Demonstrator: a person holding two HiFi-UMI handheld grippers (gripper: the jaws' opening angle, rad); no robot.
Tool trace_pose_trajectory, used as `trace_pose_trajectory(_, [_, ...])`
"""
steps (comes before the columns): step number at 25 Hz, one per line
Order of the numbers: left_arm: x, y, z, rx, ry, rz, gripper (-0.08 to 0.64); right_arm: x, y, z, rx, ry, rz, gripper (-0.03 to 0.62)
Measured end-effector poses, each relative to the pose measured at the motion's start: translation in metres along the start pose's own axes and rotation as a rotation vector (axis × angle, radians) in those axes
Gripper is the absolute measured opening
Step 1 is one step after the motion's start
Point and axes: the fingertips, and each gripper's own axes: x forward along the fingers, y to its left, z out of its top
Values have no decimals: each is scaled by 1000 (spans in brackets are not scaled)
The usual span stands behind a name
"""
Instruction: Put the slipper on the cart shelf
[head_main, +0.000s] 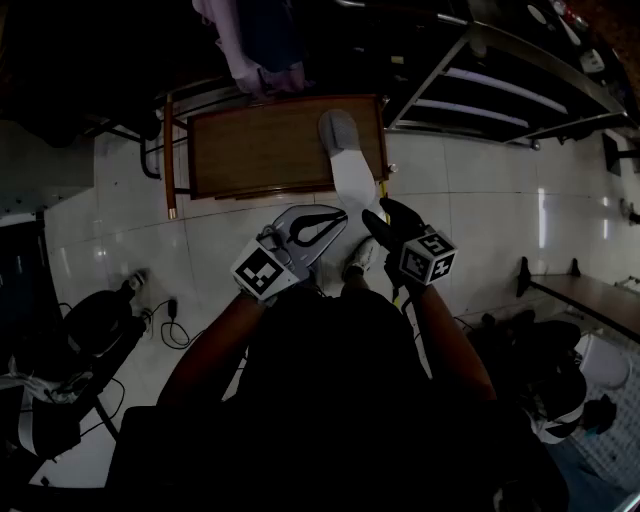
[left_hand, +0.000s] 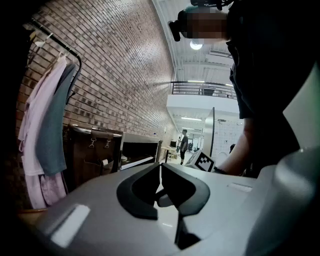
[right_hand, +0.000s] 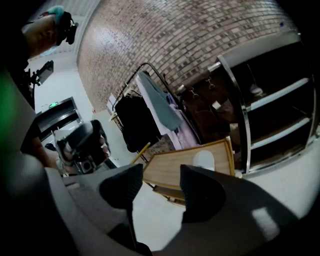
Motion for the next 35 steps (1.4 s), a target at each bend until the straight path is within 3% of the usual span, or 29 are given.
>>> trace_pose_trajectory(3, [11, 10, -13, -5, 10, 10, 17, 17, -45, -26, 28, 65, -57, 225])
trace_pose_trajectory(8, [27, 20, -35, -5, 39, -8, 17, 46, -109, -72, 208, 130, -122, 250])
trace_pose_trajectory(17, [51, 39, -64, -31, 58, -4, 17, 75, -160, -106, 469, 122, -109, 261])
trace_pose_trajectory(26, [75, 63, -80, -55, 76, 5, 17, 105, -183, -124, 567, 149, -53, 261])
trace_pose_trajectory(35, [75, 73, -96, -89, 95, 39, 17, 131, -181, -138, 607, 205, -10, 259])
